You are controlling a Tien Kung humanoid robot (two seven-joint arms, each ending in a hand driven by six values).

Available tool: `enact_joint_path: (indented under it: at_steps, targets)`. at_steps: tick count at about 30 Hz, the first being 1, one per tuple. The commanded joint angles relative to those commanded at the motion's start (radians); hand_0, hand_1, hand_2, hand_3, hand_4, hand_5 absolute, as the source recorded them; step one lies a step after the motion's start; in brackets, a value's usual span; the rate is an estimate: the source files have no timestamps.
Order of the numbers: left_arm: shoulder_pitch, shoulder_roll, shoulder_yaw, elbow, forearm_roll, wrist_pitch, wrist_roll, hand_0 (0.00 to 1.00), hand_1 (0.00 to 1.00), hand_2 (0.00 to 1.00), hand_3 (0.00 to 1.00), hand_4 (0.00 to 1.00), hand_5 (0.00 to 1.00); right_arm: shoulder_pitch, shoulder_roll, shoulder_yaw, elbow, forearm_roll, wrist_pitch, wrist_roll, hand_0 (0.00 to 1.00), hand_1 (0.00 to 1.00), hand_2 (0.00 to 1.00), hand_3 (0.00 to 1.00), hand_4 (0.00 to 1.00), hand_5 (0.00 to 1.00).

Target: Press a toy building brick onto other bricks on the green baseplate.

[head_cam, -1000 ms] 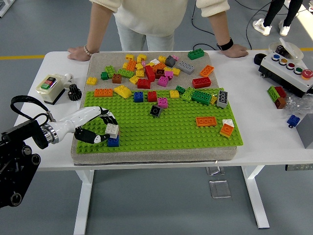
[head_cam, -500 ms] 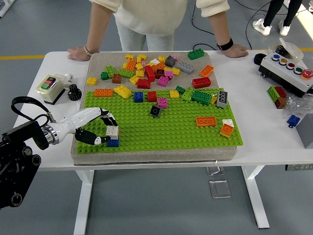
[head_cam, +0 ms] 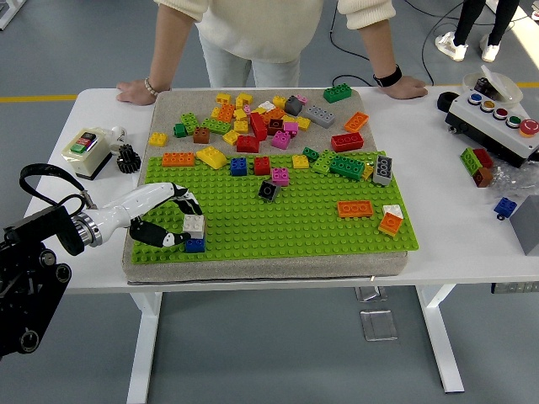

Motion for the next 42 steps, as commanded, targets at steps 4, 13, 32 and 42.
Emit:
enact_joint_path:
  at_steps: [4, 13, 32, 42]
  targets:
    - [0.0, -0.001, 0.0, 0.001, 0.0, -0.001, 0.001, 0.724, 0.648, 0.607, 0.591, 0.777, 0.022, -0.001, 0.0, 0.0, 0.0, 0.0, 0.001, -0.001, 0.733, 0.655, 0.706, 0.591, 0.916, 0.498]
    - [-0.003, -0.002, -0.001, 0.002, 0.0, -0.002, 0.002, 0.725, 0.651, 0.607, 0.597, 0.784, 0.025, 0.001, 0.0, 0.002, 0.0, 0.0, 0.0, -0.001, 0.732, 0.655, 0.707, 0.591, 0.916, 0.498]
    - [-0.006, -0.004, -0.004, 0.006, 0.0, -0.002, 0.005, 0.731, 0.661, 0.612, 0.602, 0.803, 0.044, 0.001, 0.0, 0.002, 0.0, 0.0, 0.001, -0.001, 0.733, 0.655, 0.706, 0.592, 0.916, 0.498]
    - [-0.005, -0.003, -0.006, 0.008, 0.0, -0.003, 0.005, 0.734, 0.665, 0.614, 0.604, 0.809, 0.048, 0.0, 0.001, 0.001, 0.0, 0.0, -0.001, 0.0, 0.732, 0.655, 0.706, 0.591, 0.916, 0.498]
